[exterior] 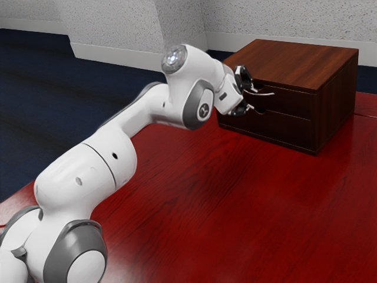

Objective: Pull the drawer handle with one arm to open the drawer

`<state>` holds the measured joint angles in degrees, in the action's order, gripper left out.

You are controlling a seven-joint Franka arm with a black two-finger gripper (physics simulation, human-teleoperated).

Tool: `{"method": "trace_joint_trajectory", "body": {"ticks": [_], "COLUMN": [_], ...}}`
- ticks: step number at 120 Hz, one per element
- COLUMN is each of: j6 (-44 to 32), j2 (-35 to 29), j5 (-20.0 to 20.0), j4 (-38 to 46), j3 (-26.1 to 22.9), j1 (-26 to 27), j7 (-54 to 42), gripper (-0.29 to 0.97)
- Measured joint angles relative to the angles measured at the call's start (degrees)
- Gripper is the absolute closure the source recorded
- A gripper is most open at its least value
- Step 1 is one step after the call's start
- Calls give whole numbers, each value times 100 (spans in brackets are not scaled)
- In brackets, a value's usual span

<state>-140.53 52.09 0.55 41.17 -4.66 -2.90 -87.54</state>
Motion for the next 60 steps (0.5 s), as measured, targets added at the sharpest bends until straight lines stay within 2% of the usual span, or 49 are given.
{"method": "trace_joint_trajectory", "body": {"ticks": [60], "j6": [80], "j2": [-365], "j5": [41], "j4": [414], "j3": [36], "j1": [61], "j7": [189], "gripper": [54]}}
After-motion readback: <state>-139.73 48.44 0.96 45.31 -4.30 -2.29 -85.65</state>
